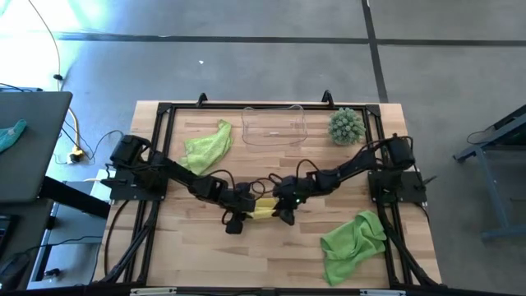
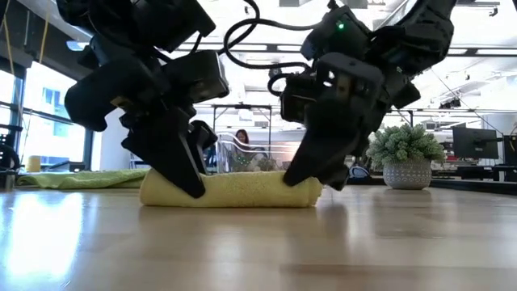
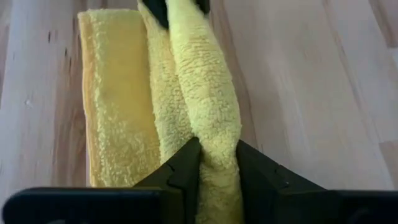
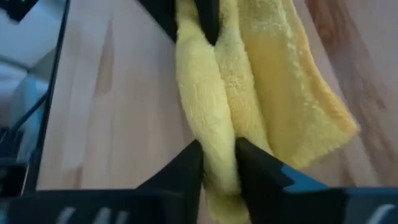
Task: Roll microfiber towels into tight, uniform cylinder then place into a basket
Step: Roll the yellow microfiber towel
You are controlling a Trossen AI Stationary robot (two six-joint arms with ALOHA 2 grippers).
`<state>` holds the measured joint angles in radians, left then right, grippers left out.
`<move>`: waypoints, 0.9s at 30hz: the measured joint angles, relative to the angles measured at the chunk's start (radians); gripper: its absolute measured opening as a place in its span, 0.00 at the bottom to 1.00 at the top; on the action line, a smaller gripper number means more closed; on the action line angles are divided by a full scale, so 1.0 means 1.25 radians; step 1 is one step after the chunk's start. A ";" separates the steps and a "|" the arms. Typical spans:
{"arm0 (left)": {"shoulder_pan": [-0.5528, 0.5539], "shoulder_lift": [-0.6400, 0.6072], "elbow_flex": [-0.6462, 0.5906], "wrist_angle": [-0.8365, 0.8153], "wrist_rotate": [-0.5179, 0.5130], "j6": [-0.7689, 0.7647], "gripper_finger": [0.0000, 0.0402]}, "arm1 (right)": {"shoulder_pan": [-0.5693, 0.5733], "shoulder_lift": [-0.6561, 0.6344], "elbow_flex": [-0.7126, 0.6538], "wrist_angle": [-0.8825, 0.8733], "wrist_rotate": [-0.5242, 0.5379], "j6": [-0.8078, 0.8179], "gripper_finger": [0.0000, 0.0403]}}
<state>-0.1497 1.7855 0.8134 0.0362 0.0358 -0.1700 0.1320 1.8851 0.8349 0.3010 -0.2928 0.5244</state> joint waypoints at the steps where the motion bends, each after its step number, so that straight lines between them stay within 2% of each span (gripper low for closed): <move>1: 0.000 0.000 0.000 -0.001 -0.001 -0.013 0.19 | -0.008 -0.015 -0.001 -0.023 -0.022 -0.012 0.28; 3: 0.000 0.000 0.000 0.000 -0.002 -0.042 0.17 | -0.023 -0.053 -0.002 -0.086 -0.052 -0.042 0.31; 6: 0.000 0.000 0.000 0.002 -0.003 -0.076 0.16 | -0.038 -0.129 -0.002 -0.215 -0.041 -0.113 0.32; 8: 0.000 0.001 0.000 0.002 -0.006 -0.097 0.15 | -0.040 -0.183 -0.002 -0.301 0.007 -0.165 0.31; 10: -0.001 0.001 -0.001 0.004 -0.014 -0.115 0.15 | -0.025 -0.229 -0.002 -0.335 0.095 -0.230 0.30; 14: -0.001 0.001 -0.001 0.008 -0.017 -0.127 0.15 | 0.055 -0.256 -0.002 -0.258 0.231 -0.401 0.29; 18: 0.000 0.002 -0.002 0.013 -0.024 -0.128 0.15 | 0.112 -0.218 -0.001 -0.133 0.289 -0.503 0.29; 27: 0.000 0.002 -0.002 0.020 -0.038 -0.128 0.15 | 0.125 -0.107 0.000 -0.024 0.249 -0.530 0.29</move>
<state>-0.1497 1.7882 0.8104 0.0617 -0.0116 -0.3303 0.2887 1.7513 0.8346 0.2713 0.0186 -0.1376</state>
